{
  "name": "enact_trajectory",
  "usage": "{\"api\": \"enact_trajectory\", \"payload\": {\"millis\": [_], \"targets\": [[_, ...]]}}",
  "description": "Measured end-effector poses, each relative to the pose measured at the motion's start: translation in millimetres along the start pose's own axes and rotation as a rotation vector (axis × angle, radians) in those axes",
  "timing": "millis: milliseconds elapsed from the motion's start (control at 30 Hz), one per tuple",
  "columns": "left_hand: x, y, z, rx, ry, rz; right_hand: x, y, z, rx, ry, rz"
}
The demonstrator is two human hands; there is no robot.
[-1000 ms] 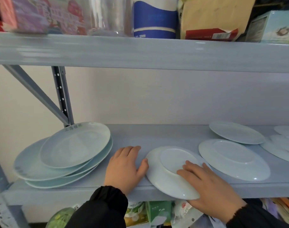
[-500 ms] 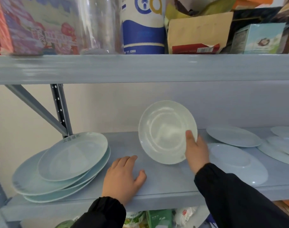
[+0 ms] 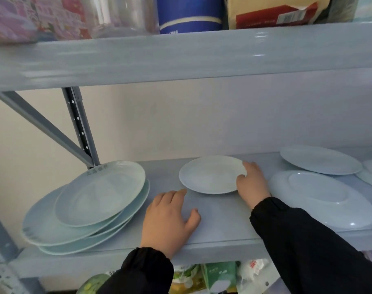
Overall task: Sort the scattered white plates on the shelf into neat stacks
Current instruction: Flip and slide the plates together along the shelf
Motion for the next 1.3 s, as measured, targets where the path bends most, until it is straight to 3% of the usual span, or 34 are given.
{"api": "enact_trajectory", "payload": {"millis": [100,267,567,967,1300], "targets": [[1,1,3,-0.002,0.009,-0.002,12,3,16,-0.18,0.215,0.006],[3,-1,2,-0.017,0.009,0.018,52,19,28,-0.343,0.672,0.264],[2,0,2,-0.03,0.025,0.018,45,14,28,-0.363,0.673,0.12],[5,-1,5,-0.071,0.032,0.07,36,37,34,-0.436,0.657,0.141],[3,-1,1,-0.066,0.041,0.086,-19,78,-3,-0.465,0.653,0.146]]}}
Point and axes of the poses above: each hand's wrist, its own y-axis away from the middle knuckle, its own x-axis out of the palm, z = x × y, the point moved 9 cm from there along -y, towards the middle knuckle, and after that the axes turned 13 degrees about y, right-handed, at the moved point
